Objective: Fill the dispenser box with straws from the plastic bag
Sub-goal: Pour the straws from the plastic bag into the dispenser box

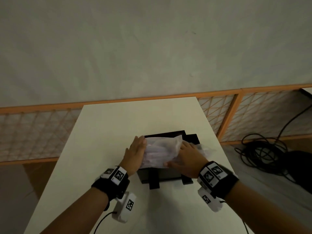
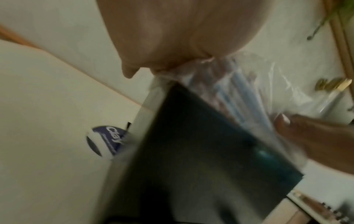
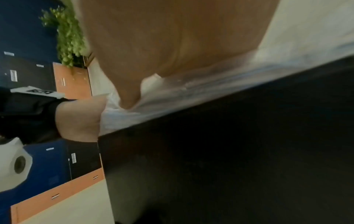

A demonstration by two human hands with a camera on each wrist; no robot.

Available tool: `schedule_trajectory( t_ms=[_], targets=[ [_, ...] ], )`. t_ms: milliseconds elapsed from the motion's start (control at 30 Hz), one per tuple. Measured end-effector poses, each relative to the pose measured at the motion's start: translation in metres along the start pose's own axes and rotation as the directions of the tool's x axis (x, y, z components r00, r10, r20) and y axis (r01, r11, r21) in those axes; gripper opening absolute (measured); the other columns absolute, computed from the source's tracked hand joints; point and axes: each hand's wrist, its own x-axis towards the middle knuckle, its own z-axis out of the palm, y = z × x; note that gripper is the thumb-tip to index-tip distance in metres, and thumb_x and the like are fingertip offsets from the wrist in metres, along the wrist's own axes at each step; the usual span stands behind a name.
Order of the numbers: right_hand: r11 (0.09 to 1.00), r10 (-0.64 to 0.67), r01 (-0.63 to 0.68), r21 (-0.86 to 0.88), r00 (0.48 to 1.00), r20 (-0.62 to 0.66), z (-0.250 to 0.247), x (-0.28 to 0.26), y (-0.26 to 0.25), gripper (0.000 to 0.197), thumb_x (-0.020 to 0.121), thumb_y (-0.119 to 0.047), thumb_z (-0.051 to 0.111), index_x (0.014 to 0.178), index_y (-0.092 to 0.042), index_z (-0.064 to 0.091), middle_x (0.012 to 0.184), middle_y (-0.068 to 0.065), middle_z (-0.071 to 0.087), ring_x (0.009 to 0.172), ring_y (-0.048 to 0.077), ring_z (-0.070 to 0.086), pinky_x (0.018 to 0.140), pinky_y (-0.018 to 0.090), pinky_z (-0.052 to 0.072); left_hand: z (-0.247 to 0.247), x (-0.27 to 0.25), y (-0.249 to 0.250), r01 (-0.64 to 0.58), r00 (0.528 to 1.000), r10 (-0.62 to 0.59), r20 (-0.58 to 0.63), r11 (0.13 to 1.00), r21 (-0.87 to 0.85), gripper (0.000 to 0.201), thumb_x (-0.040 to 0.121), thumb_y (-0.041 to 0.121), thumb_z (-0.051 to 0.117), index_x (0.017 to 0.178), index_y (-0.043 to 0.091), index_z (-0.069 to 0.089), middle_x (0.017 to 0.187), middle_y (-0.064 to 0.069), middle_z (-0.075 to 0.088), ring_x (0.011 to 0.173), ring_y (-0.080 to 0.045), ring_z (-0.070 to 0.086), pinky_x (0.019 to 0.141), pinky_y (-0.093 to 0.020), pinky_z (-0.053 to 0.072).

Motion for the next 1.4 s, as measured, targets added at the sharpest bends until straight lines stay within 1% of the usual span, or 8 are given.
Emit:
schedule_trajectory(
  t_ms=[333,433,567,667,1067,1233,1300,1400],
  targets=[
    [0.978,0.153,-0.124,-0.17,0.974,0.169,-0.006,0.019,-0.022,0.084,0.083,-0.065,0.042,0.146,-0.014,0.02,0.153,0.009,0.026,0.134,0.032,0.032,0.109,0.047,0.029,-0.005,0.008,-0.009,-0.022,1.0,0.013,0.024,0.899,0.437,0.054,0.098,0.044,0.015,0.15,0.03,0.016,0.161,0.004,0.0,0.149,-0.02,0.001,0.119,-0.05,0.01],
    [0.983,0.167,-0.179,0.032,0.959,0.227,-0.026,0.023,-0.017,0.083,0.076,-0.066,0.048,0.141,-0.018,0.031,0.144,0.009,0.037,0.129,0.033,0.041,0.105,0.047,0.036,-0.018,0.009,0.009,-0.02,0.999,0.008,0.041,0.95,0.311,0.055,0.099,0.039,0.022,0.148,0.016,0.023,0.16,-0.006,0.01,0.148,-0.021,0.007,0.121,-0.036,0.007],
    [0.973,0.112,-0.119,0.197,0.993,0.048,-0.051,0.01,-0.011,0.034,0.089,-0.032,0.056,0.107,-0.003,0.061,0.113,0.017,0.061,0.104,0.031,0.057,0.087,0.031,0.042,-0.028,-0.003,0.025,-0.004,1.0,0.004,-0.003,1.0,-0.022,0.049,0.103,0.029,0.021,0.148,0.01,0.024,0.159,-0.005,0.018,0.146,-0.017,0.017,0.119,-0.027,0.01],
    [0.953,0.085,-0.007,0.303,0.966,-0.244,-0.059,0.008,-0.015,0.02,0.092,-0.016,0.053,0.096,0.002,0.061,0.098,0.02,0.066,0.087,0.028,0.059,0.073,0.027,0.039,-0.03,-0.011,0.031,0.024,0.996,-0.036,-0.086,0.99,-0.139,0.052,0.102,0.037,0.017,0.147,0.013,0.028,0.158,-0.004,0.023,0.145,-0.017,0.021,0.116,-0.027,0.012],
    [0.908,0.086,0.106,0.405,0.9,-0.428,-0.059,0.013,-0.028,0.019,0.094,-0.012,0.046,0.097,0.004,0.054,0.09,0.014,0.063,0.081,0.025,0.057,0.061,0.02,0.029,-0.025,-0.029,0.042,0.055,0.997,-0.073,-0.028,0.909,-0.413,0.056,0.101,0.044,0.011,0.146,0.019,0.031,0.153,0.001,0.032,0.139,-0.016,0.033,0.097,-0.021,0.024],
    [0.95,0.07,0.041,0.309,0.937,-0.342,-0.06,0.006,-0.016,0.053,0.087,-0.042,0.053,0.13,-0.011,0.044,0.134,0.007,0.051,0.125,0.022,0.044,0.111,0.038,0.025,-0.017,-0.015,0.03,-0.068,0.995,0.053,-0.08,0.979,-0.194,0.053,0.1,0.044,0.025,0.146,0.018,0.029,0.153,0.001,0.029,0.141,-0.01,0.025,0.116,-0.03,0.017],
    [0.914,0.132,0.121,0.388,0.814,-0.565,-0.081,-0.005,0.002,0.054,0.084,-0.042,0.056,0.13,-0.017,0.044,0.134,0.0,0.048,0.125,0.014,0.041,0.109,0.031,0.026,-0.012,-0.01,0.015,-0.086,0.996,0.092,-0.016,0.975,0.205,0.055,0.098,0.047,0.026,0.147,0.023,0.027,0.159,0.004,0.016,0.148,-0.015,0.007,0.121,-0.043,0.005],
    [0.888,0.378,-0.099,0.45,0.714,-0.589,-0.098,-0.02,0.048,0.044,0.087,-0.037,0.058,0.123,-0.013,0.052,0.126,0.009,0.054,0.117,0.023,0.049,0.097,0.034,0.037,0.001,-0.011,-0.006,-0.18,0.984,0.136,0.118,0.69,0.701,0.052,0.094,0.048,0.024,0.136,0.026,0.047,0.162,0.004,-0.005,0.148,-0.019,-0.011,0.116,-0.055,0.002]
  ],
)
